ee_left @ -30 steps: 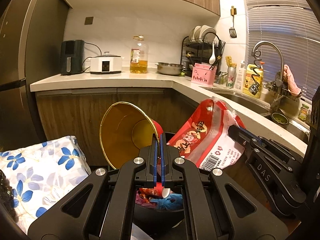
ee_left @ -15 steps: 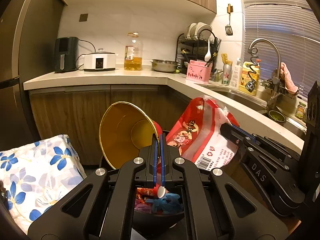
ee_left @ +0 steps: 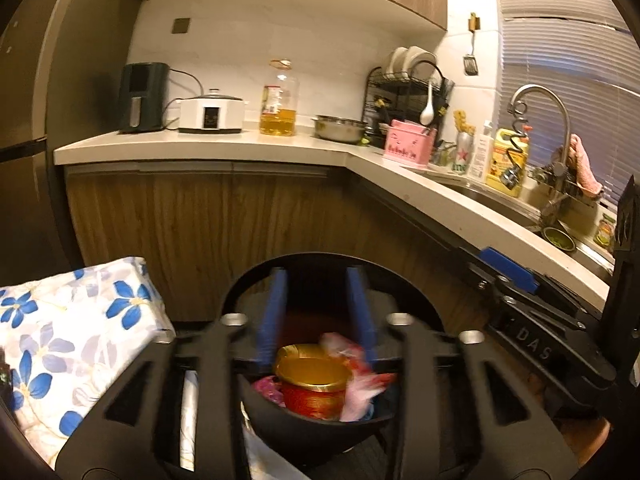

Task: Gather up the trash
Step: 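Open both tools to drop the cup and snack bag into the bin, then move both tools back over the black plastic bag on the table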

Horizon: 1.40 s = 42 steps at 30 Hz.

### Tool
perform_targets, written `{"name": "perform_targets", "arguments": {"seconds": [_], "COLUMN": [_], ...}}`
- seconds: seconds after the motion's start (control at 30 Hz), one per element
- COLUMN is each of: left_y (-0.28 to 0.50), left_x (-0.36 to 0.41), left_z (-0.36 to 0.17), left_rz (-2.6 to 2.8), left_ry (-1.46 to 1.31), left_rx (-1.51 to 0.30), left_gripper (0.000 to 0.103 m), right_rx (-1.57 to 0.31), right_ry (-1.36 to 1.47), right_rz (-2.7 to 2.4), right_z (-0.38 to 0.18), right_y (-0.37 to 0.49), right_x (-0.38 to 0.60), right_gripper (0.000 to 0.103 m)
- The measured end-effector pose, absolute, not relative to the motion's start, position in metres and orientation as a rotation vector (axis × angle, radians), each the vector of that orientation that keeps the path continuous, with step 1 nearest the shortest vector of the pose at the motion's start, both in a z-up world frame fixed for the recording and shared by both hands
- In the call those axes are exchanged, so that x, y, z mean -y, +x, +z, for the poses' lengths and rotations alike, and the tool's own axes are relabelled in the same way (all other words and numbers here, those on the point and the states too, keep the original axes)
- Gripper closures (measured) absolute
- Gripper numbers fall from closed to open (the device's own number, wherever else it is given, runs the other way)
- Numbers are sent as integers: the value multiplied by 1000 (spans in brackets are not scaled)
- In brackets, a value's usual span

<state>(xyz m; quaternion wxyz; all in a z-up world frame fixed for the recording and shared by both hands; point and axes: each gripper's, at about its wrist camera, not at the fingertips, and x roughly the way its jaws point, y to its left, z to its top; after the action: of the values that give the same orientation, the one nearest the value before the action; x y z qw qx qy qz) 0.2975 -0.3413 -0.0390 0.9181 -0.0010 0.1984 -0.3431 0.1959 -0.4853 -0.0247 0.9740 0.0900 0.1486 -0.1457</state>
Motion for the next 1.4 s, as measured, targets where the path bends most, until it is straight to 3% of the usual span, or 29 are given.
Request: {"name": "perform_targets", "arguments": {"seconds": [0.17, 0.4, 0.6, 0.77, 1.1, 1.4], "left_y": [294, 284, 263, 251, 230, 246], "left_x": [323, 285, 246, 209, 122, 66], "left_z": [-40, -42, -42, -41, -51, -79], "left_rz": [-657, -543, -440, -349, -82, 58], "left_ry": [-20, -38, -33, -56, -76, -91], "left_rx": [-405, -392, -354, -341, -298, -365], "left_gripper": [37, 21, 6, 5, 5, 5], "right_rx": [-302, -294, -311, -304, -316, -347], "right_ry": [186, 183, 187, 185, 169, 153], "right_rz": [-305, -299, -259, -216, -101, 0], "right_z": [-24, -21, -21, -20, -29, -43], "right_y": [193, 184, 181, 175, 176, 193], "right_x": [481, 465, 446, 421, 357, 302], "right_gripper": [37, 17, 14, 5, 5, 5]}}
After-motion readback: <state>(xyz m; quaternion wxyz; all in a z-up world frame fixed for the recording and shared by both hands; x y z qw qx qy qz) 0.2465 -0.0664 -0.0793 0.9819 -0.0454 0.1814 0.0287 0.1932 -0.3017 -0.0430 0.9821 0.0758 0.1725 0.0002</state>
